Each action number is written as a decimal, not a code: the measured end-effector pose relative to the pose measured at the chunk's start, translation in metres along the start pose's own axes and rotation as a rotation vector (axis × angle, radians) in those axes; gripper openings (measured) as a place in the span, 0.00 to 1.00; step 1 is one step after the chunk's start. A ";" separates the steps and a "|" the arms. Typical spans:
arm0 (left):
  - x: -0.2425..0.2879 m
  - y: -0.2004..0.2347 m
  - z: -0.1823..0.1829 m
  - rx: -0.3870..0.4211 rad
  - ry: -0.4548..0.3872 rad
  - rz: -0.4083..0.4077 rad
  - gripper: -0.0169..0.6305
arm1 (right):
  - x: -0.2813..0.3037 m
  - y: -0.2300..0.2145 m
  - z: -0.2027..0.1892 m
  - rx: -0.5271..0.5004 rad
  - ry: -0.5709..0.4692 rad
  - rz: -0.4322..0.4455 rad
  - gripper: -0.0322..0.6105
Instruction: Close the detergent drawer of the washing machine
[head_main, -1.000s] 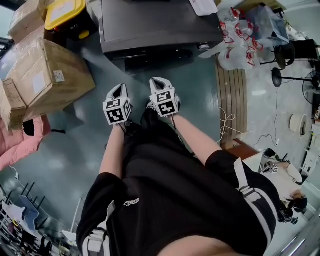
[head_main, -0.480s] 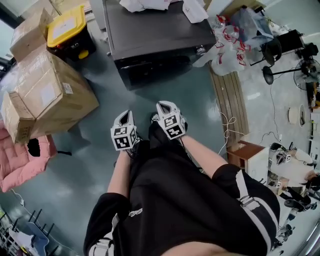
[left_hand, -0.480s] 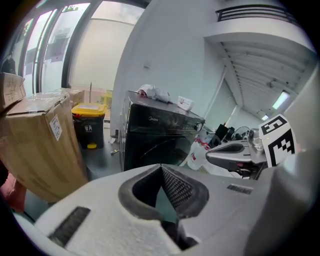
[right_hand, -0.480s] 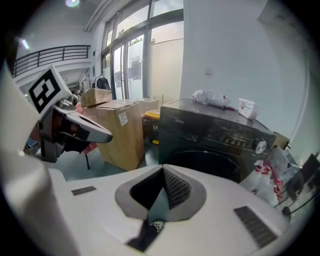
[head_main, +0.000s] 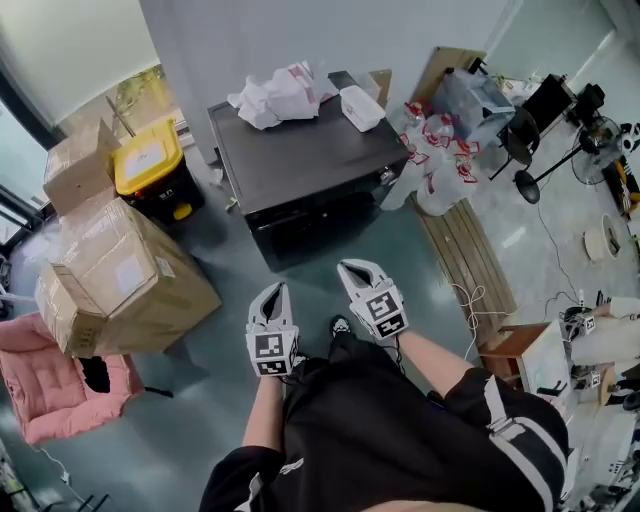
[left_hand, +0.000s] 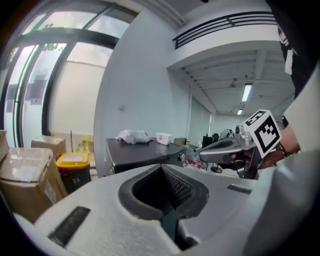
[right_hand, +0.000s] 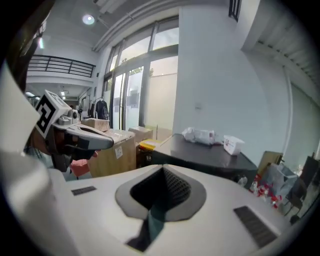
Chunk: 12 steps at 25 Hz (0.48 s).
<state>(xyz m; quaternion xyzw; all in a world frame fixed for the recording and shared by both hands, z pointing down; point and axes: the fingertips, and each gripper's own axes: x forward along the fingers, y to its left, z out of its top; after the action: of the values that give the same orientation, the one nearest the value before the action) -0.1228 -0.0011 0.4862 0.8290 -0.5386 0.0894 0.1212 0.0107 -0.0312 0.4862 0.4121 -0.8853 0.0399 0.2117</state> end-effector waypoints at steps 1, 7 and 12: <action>-0.001 0.003 0.011 0.000 -0.024 0.015 0.04 | -0.001 -0.006 0.013 -0.026 -0.029 -0.004 0.06; -0.022 0.053 0.063 -0.056 -0.142 0.167 0.04 | -0.029 -0.074 0.071 -0.060 -0.232 -0.098 0.06; -0.040 0.080 0.114 -0.052 -0.231 0.255 0.04 | -0.049 -0.110 0.125 -0.016 -0.330 -0.165 0.06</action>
<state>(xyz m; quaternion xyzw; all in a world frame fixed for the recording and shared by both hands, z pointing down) -0.2103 -0.0320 0.3744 0.7554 -0.6517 -0.0059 0.0674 0.0779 -0.0993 0.3417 0.4825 -0.8715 -0.0528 0.0694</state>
